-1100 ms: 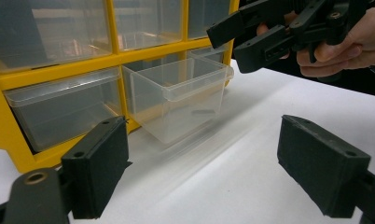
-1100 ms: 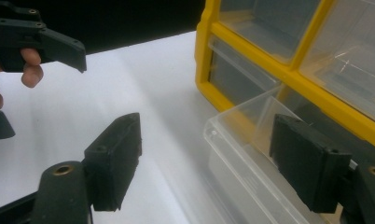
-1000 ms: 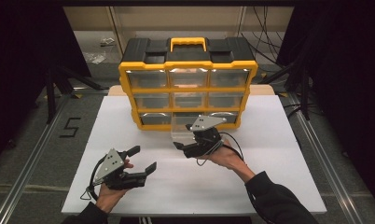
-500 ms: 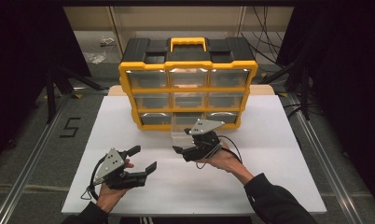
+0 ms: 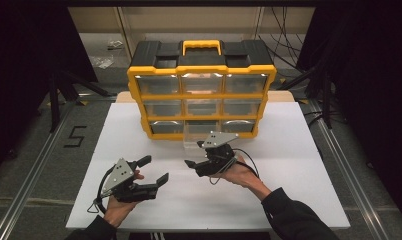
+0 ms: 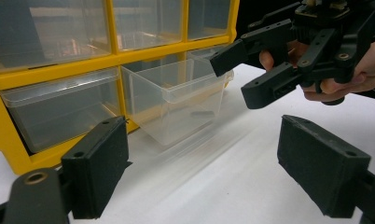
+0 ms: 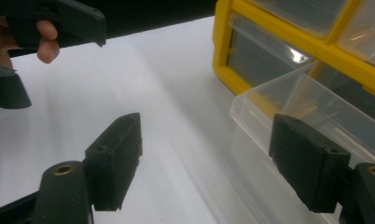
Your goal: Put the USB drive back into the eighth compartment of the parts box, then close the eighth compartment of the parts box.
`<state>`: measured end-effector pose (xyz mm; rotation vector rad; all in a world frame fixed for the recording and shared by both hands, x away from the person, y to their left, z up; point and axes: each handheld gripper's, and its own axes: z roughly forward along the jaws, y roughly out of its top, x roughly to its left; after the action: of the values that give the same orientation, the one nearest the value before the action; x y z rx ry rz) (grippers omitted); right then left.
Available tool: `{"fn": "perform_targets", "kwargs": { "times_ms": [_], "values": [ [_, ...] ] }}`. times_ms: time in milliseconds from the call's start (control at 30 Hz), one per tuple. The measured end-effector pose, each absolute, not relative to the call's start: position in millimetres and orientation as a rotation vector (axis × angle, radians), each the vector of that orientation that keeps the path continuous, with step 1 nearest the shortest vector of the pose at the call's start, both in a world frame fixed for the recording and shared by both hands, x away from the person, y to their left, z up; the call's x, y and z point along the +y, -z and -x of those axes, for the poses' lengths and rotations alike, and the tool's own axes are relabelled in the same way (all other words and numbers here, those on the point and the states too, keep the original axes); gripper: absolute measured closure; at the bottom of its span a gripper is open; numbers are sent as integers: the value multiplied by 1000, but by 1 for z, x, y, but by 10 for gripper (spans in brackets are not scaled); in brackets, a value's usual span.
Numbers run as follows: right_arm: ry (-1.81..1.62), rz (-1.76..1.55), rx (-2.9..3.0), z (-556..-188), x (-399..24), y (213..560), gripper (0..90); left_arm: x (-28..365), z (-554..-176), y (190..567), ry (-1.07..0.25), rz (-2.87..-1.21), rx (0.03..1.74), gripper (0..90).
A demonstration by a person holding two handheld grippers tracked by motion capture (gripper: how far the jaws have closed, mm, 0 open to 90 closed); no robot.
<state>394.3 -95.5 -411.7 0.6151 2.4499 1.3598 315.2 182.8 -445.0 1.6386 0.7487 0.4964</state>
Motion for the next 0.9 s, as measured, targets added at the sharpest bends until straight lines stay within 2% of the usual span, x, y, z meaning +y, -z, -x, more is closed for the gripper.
{"fn": "perform_targets", "kwargs": {
  "times_ms": [567, 900],
  "values": [
    [-1323, -600, 2538, -391, -89, 424, 229, 185, -312, 445, -504, -1635, 746, 161],
    [-1286, -630, 2539, -395, -92, 431, 250, 184, -313, 445, -503, -1637, 742, 161]
  ]
}}
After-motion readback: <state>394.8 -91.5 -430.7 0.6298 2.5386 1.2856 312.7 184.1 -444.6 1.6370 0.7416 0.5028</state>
